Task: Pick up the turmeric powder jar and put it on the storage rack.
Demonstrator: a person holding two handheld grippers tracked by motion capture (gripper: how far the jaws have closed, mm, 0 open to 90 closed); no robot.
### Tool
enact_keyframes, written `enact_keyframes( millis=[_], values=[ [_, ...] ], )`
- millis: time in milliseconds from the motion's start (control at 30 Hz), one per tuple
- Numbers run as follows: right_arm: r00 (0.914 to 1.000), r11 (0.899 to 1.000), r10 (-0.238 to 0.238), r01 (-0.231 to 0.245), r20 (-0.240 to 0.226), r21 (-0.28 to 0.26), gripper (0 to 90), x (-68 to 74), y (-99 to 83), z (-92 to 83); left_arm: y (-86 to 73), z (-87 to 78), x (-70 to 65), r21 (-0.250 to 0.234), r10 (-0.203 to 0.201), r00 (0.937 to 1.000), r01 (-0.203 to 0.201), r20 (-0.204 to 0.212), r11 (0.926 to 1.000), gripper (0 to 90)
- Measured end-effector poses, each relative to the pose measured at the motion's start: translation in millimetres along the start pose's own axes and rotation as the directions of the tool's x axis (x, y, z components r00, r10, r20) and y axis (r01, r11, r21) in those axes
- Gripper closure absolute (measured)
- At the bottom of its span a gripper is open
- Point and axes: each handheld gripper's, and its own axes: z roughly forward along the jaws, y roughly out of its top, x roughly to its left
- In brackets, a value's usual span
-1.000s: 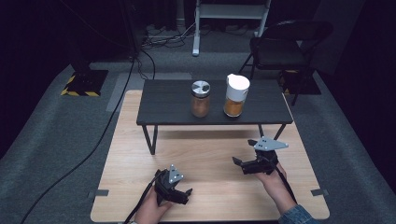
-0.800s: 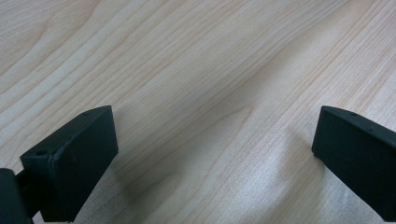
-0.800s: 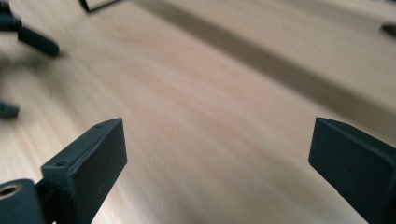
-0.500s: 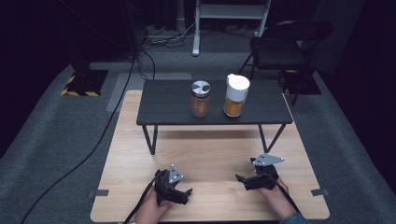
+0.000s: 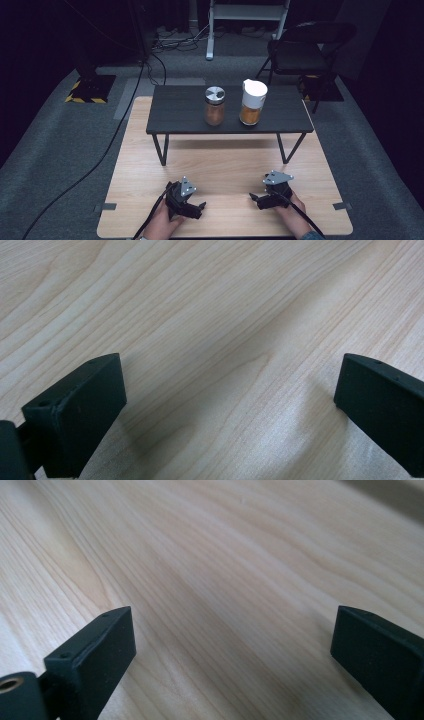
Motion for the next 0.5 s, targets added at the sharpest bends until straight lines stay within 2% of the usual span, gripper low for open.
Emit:
enact_keyframes(
  millis=[100,133,500],
  values=[
    [0.9995,0.999,0.025,-0.025,-0.021,-0.022,2.3,-5.3,-4.9,3.5,-0.1,0.0,0.0,0.000,0.000,1.0000,0.000,0.000,1.0000,0.1],
    [0.9974,0.998,0.057,-0.058,-0.044,-0.005,0.8,-11.8,-2.1,5.6,0.0,0.0,0.0,0.000,0.000,1.0000,0.000,0.000,1.0000,0.1],
    [0.9973,0.999,0.053,-0.053,-0.051,0.001,0.0,-14.3,0.2,7.5,-0.1,0.0,0.0,0.000,0.000,1.0000,0.000,0.000,1.0000,0.0]
  ],
)
